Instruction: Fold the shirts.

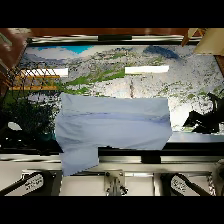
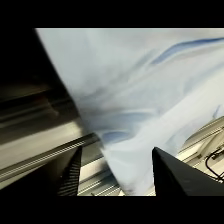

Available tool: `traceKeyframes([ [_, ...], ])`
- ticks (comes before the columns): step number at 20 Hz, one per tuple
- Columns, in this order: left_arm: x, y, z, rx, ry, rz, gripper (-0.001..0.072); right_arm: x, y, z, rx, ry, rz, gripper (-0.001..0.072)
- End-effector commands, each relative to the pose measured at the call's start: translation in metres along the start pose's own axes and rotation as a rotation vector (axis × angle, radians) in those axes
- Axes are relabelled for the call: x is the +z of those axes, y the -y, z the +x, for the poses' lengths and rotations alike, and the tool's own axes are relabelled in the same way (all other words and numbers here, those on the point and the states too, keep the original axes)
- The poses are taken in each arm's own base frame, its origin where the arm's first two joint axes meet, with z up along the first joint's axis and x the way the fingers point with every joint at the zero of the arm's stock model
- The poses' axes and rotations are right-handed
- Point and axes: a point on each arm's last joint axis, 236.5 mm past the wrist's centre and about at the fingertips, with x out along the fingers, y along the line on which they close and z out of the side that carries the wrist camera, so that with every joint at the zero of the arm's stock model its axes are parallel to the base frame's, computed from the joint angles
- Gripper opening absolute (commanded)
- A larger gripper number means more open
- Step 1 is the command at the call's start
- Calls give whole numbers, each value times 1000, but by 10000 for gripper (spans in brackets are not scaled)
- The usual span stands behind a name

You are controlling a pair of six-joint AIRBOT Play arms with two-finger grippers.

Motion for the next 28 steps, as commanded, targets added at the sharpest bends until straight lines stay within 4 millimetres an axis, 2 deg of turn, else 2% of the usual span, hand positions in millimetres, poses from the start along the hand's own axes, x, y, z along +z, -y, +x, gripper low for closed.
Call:
traceKeyframes([
  [1, 10, 10, 10, -17, 37, 10, 486, -1, 2, 0, -6, -2, 0, 569],
  [2, 8, 12, 13, -16, 25, 23, 391, -3, 2, 3, -4, -10, 2, 585],
  [3, 6, 15, 16, -12, 11, 31, 372, -9, 1, 9, 5, -33, 2, 641],
  [4, 5, 17, 17, -11, 0, 41, 287, -19, -2, 21, 26, -71, -3, 653],
  [6, 1, 27, 18, -46, -19, 55, 60, -39, -12, 48, 95, -137, 1, 654],
  [7, 0, 34, 18, -76, -22, 76, 31, -46, -19, 61, 133, -154, 8, 653],
  [10, 0, 37, 17, -91, -19, 78, 30, -59, -35, 90, 224, -165, 58, 653],
  [14, 4, 34, 11, -102, 9, 55, 30, -73, -28, 117, 211, -172, 93, 651],
  [16, 7, 33, 6, -103, 27, 49, 30, -73, -33, 124, 233, -162, 119, 631],
  [18, 10, 33, 2, -102, 41, 51, 30, -64, -36, 128, 253, -128, 142, 623],
  [20, 12, 34, -1, -99, 50, 56, 30, -58, -38, 129, 263, -105, 154, 533],
  [22, 16, 35, -4, -100, 64, 61, 31, -62, -41, 133, 258, -124, 140, 531],
  [23, 18, 36, -5, -103, 71, 62, 31, -65, -44, 136, 245, -138, 113, 406],
  [25, 23, 39, -9, -107, 86, 69, 30, -65, -52, 137, 236, -138, 59, 69],
  [26, 29, 42, -14, -112, 103, 92, 30, -60, -56, 132, 238, -121, 16, 73],
  [28, 49, 52, -35, -106, 173, 146, 29, -32, -63, 106, 238, -24, -53, 73],
])
